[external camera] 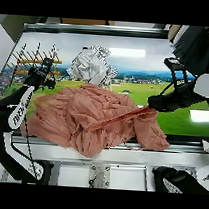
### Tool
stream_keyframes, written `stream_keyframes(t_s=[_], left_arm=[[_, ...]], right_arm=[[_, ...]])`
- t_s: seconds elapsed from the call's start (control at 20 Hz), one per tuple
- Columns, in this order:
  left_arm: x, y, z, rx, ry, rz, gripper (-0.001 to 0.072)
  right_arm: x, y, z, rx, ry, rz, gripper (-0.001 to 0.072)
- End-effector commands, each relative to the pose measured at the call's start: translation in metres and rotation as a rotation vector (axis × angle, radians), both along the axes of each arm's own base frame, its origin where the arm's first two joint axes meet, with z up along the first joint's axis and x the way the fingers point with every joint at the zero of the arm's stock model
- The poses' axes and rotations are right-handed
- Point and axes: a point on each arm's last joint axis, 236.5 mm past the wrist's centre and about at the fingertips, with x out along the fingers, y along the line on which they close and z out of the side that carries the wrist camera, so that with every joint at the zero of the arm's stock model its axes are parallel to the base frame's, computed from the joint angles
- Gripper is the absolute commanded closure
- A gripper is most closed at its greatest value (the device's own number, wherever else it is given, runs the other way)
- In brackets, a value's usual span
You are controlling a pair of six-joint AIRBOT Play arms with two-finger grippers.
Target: Fold the clothes and pants, and hang the long-sleeved shirts on hangers.
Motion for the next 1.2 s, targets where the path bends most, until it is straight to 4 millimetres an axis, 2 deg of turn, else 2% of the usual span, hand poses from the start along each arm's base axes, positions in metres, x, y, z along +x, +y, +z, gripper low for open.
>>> stream_keyframes(t_s=[0.0, 0.15, 0.4, 0.5, 0.55, 0.65, 0.75, 0.8, 1.0, 1.15], left_arm=[[0.015, 0.004, -0.001, 0.006, -0.012, 0.013, 0.0012], [0.024, 0.012, 0.0, 0.018, 0.008, 0.065, 0.0012], [0.016, 0.005, -0.025, -0.038, 0.077, 0.123, 0.0013], [0.013, 0.005, -0.029, -0.039, 0.088, 0.125, 0.0014], [0.012, 0.006, -0.029, -0.038, 0.092, 0.129, 0.0045], [0.011, 0.006, -0.029, -0.037, 0.096, 0.133, 0.0405], [0.011, 0.006, -0.029, -0.038, 0.095, 0.133, 0.0648], [0.011, 0.005, -0.029, -0.038, 0.095, 0.132, 0.0697], [0.011, 0.008, -0.021, -0.031, 0.1, 0.149, 0.0697], [0.024, 0.012, 0.016, -0.025, 0.055, 0.183, 0.0697]], right_arm=[[0.0, 0.0, 0.0, 0.0, 0.0, 0.001, 0.0704], [0.0, 0.0, 0.0, 0.0, 0.0, 0.001, 0.0704], [0.0, 0.0, 0.0, 0.0, 0.0, 0.001, 0.0704], [0.0, 0.0, 0.0, 0.0, 0.0, 0.001, 0.0704], [0.0, 0.0, 0.0, 0.0, 0.0, 0.001, 0.0704], [0.0, 0.0, 0.0, 0.0, 0.0, 0.001, 0.0704], [0.0, 0.0, 0.0, 0.0, 0.0, 0.001, 0.0704], [0.0, 0.0, 0.0, 0.0, 0.0, 0.001, 0.0704], [0.0, 0.0, 0.0, 0.0, 0.0, 0.001, 0.0704], [0.0, 0.0, 0.0, 0.0, 0.0, 0.001, 0.0704]])
